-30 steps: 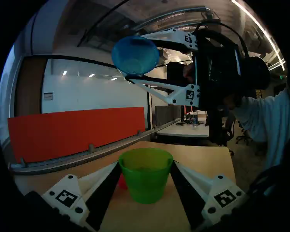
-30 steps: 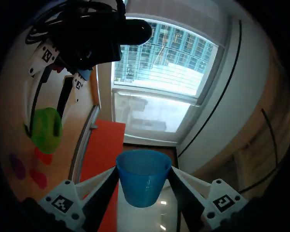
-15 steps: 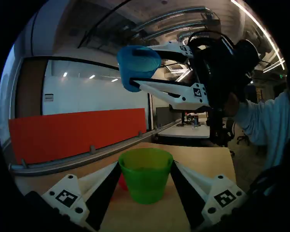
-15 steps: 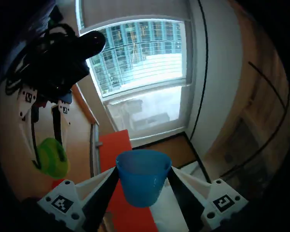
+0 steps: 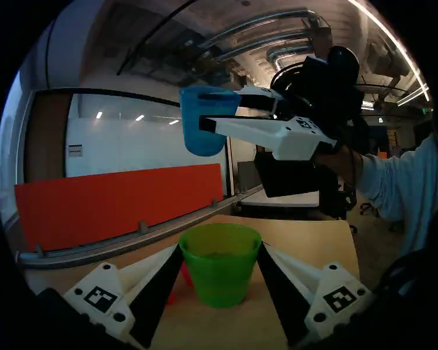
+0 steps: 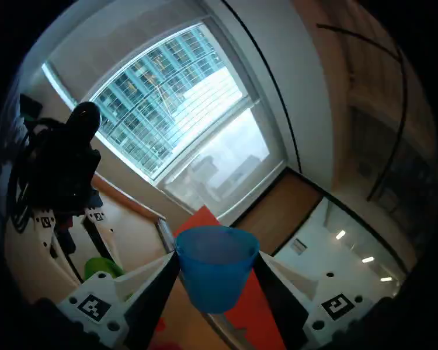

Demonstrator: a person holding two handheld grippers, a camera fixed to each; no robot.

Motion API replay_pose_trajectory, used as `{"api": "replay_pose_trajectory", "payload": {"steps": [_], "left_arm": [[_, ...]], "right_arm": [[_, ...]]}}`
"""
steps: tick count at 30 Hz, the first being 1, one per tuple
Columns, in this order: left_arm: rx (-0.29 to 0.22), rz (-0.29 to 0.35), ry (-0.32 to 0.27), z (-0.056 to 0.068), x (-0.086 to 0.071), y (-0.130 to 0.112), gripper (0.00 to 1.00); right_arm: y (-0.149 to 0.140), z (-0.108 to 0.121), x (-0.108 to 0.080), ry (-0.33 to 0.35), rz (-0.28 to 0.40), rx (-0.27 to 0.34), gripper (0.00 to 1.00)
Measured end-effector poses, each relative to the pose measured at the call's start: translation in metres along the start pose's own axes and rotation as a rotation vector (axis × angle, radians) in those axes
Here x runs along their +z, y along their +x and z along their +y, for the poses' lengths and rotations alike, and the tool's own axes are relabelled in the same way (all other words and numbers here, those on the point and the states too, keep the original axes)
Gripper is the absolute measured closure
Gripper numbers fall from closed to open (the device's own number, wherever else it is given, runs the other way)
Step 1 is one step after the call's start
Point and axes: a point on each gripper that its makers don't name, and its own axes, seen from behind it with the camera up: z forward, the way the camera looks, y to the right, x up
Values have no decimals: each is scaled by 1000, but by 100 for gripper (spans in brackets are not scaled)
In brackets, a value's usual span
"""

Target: Pour water

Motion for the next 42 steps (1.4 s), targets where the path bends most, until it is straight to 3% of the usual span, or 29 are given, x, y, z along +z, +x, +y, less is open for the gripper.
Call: {"api": "replay_pose_trajectory", "payload": {"steps": [8,20,24,42], "left_arm": [[6,-1,10,-3,-3,2,14],[18,-3,26,-11,-7,3,14],[17,-1,28,-10,-8,4,14],[21,-47,66,-21,-20,-6,14]], "right_arm": [[-3,-8,-1,42,-17,306,11],[-1,-19,-4,84,-37,595,11],[3,-18,-7,92,-27,640,11],[-19,-25,-27,95,-61,652,10]]}}
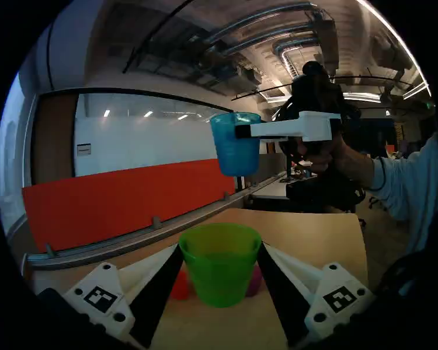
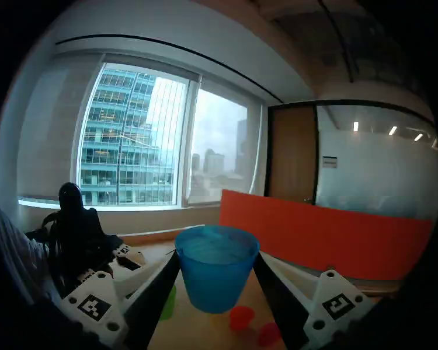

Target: Pour water

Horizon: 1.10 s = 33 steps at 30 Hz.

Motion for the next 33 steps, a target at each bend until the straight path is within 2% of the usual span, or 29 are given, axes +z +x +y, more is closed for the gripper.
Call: {"api": "replay_pose_trajectory", "payload": {"steps": [11,23,33], "left_arm": [[-7,-45,23,-10,-7,-15,14],[-20,-113,31,-21,-11,-40,14],[2,-202,23,-24,-13,-68,14]], "right_arm": [[-25,2,-12,4,-25,31,10],[-60,-3,-16,36,-74,43,10],[-104,-12,-16,77,-165,35,10]]}}
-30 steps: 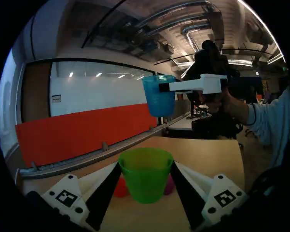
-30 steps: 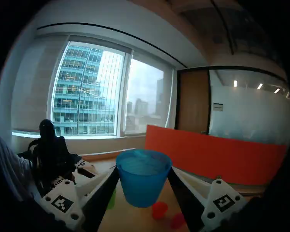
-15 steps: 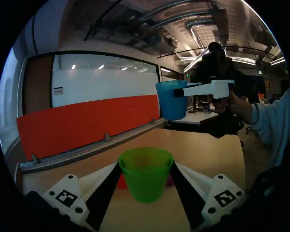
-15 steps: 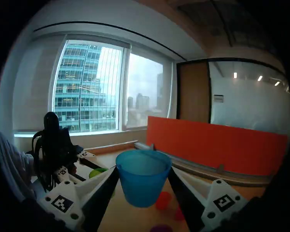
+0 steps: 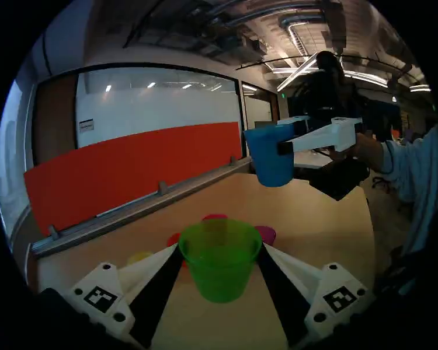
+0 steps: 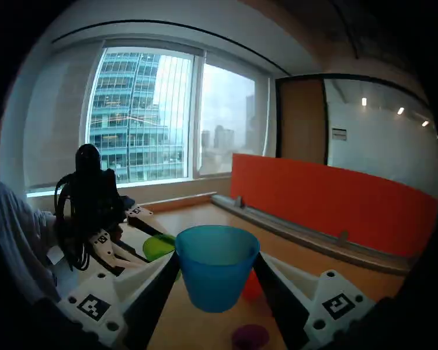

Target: Pour water

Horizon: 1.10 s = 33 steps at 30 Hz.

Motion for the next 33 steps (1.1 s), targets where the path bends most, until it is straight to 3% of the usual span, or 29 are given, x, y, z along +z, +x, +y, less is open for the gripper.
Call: {"api": "replay_pose_trajectory", "payload": {"steps": [17,26,33], "left_arm": [[-4,-148,5,-14,1,-52,13],[-16,-210,4,-21,-1,-73,13],[-15,-265,-10,-21,0,-92,14]], "right_arm": [[-60,-12,21,60,-147,10,10],[-90,-16,33,72,-230,-13,9],[-107,-22,39,85,-274,-4,9]]}}
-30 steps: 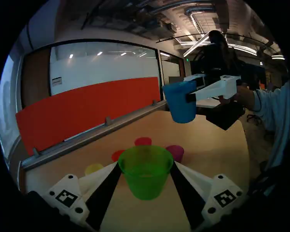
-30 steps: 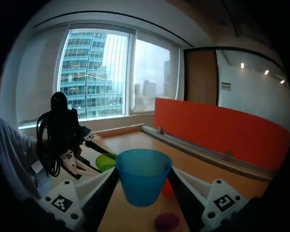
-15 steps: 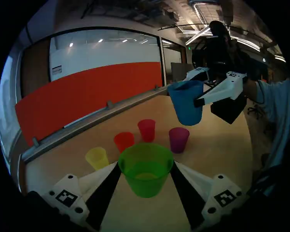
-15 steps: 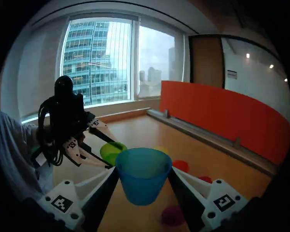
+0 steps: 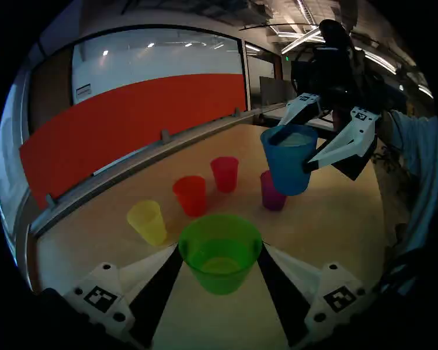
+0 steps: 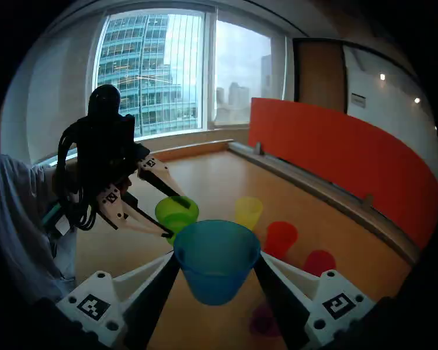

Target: Pour water

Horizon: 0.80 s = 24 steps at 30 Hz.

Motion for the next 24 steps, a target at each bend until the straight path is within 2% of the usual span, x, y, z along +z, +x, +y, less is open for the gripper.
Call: {"api": "replay_pose_trajectory", "payload": {"steps": [14,24], "left_arm": [[22,-118,-33,3,13,-34,13],[30,-174,-55,3,26,-50,13]], "right_arm": [[-34,-3,24,7,-81,-5,9],[-59,-3,41,5,-128,-27,9]]}}
